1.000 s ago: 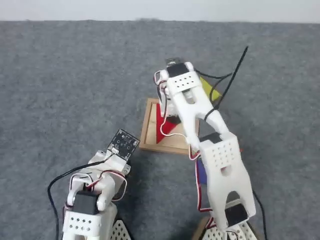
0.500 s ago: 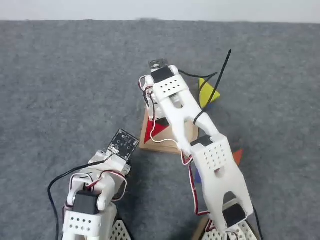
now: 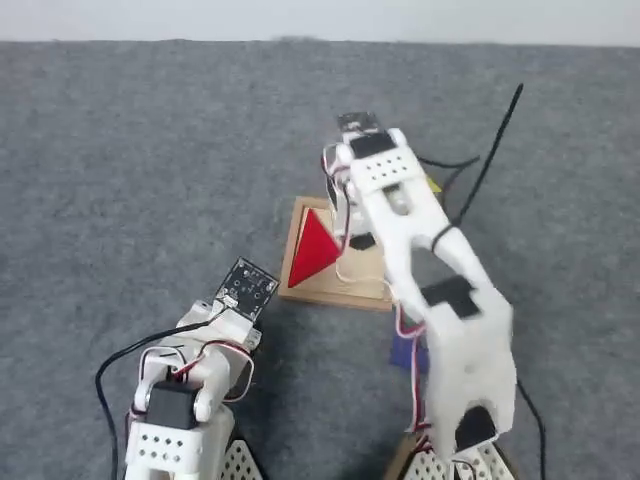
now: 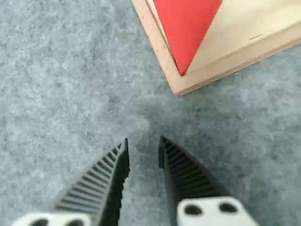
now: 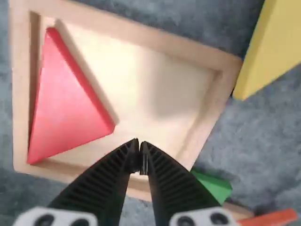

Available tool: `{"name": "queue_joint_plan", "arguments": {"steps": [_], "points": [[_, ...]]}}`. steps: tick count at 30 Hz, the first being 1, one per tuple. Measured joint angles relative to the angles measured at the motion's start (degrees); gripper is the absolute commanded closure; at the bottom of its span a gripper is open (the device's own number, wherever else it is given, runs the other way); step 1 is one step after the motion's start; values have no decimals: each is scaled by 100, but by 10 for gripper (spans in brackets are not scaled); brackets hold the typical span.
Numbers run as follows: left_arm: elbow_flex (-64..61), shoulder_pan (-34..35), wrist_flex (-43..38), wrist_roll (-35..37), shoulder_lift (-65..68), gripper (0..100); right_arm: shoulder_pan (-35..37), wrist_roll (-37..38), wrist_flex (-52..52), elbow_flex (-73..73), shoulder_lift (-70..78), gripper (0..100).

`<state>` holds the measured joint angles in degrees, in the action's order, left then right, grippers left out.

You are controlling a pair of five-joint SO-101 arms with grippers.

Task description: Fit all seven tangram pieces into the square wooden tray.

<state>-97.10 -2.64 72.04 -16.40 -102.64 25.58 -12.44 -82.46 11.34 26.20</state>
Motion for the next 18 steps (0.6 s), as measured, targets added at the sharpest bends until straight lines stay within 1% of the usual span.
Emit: {"name": "queue_joint_plan", "arguments": {"steps": [2,4,7,11,18], "points": [[0,0,0,0,0,902,9,44,651,-1002,-677,987],[0,0,0,0,0,902,-105,44,1187,-1925,-1257,961],[0,0,0,0,0,902,-387,44,1521,-2910,-1820,933],[0,0,0,0,0,902,-668,44,1960,-3613,-1987,934],[0,0,0,0,0,902,-510,35,2180,-3965,-2110,934]]}}
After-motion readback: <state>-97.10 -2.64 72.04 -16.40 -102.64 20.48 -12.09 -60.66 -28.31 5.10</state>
